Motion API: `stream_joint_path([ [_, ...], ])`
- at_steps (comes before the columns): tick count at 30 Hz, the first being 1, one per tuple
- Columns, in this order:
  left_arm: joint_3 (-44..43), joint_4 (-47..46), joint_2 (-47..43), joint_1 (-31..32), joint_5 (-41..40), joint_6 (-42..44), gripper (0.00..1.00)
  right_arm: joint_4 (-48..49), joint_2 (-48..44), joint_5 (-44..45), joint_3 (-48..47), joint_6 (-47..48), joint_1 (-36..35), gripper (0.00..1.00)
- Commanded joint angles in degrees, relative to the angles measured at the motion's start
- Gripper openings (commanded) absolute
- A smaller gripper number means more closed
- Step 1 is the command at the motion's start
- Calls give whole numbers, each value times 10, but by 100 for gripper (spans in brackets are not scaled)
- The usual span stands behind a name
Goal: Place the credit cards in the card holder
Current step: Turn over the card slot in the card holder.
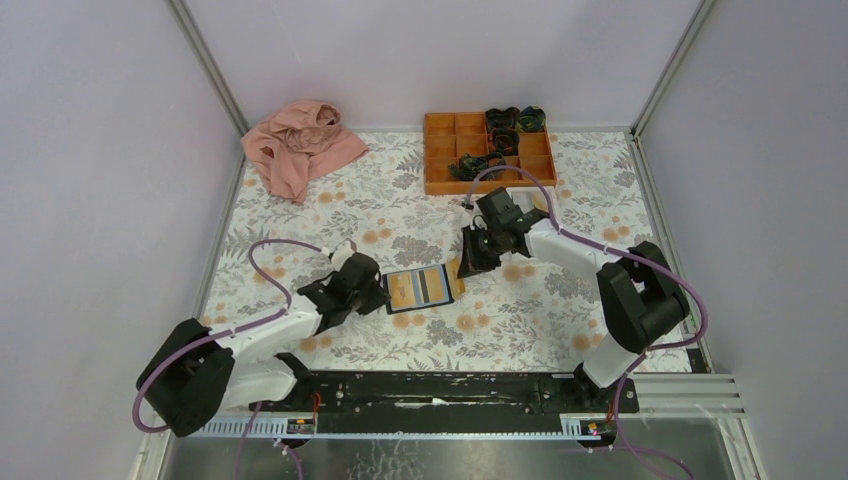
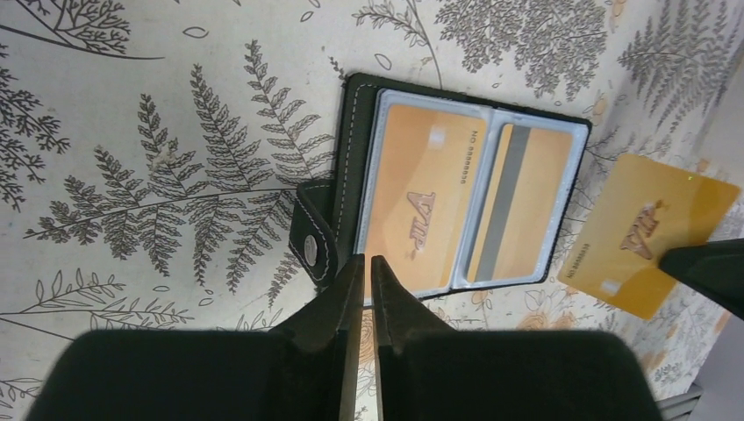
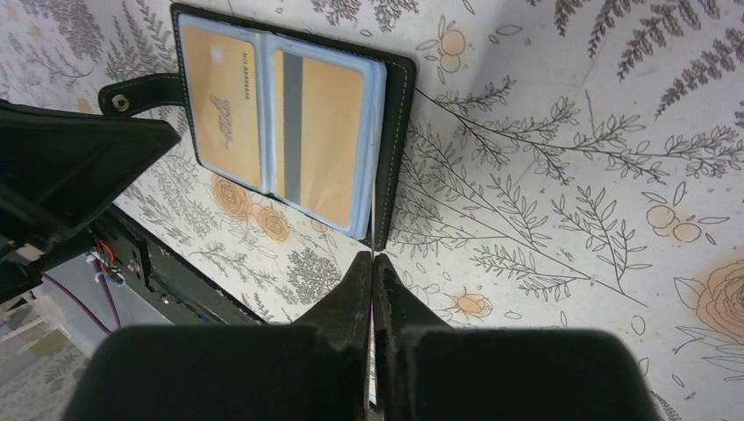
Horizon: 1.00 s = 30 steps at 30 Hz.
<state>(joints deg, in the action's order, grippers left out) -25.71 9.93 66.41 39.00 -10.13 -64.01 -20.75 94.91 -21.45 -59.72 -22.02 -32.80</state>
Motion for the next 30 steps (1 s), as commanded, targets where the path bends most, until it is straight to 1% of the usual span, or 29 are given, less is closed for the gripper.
stream_joint_path([
  [1, -19, -8, 13, 1, 1, 14, 12, -1, 0, 9, -34, 13, -10, 0],
  [11, -24, -16, 38, 1, 7, 21, 12, 2, 27, 7, -40, 13, -19, 0],
  [25, -18, -22, 47, 1, 12, 26, 11, 12, 43, 5, -43, 2, -26, 0],
  [30, -16, -21, 52, 2, 14, 27, 10, 2, 49, 0, -59, 2, -29, 0],
])
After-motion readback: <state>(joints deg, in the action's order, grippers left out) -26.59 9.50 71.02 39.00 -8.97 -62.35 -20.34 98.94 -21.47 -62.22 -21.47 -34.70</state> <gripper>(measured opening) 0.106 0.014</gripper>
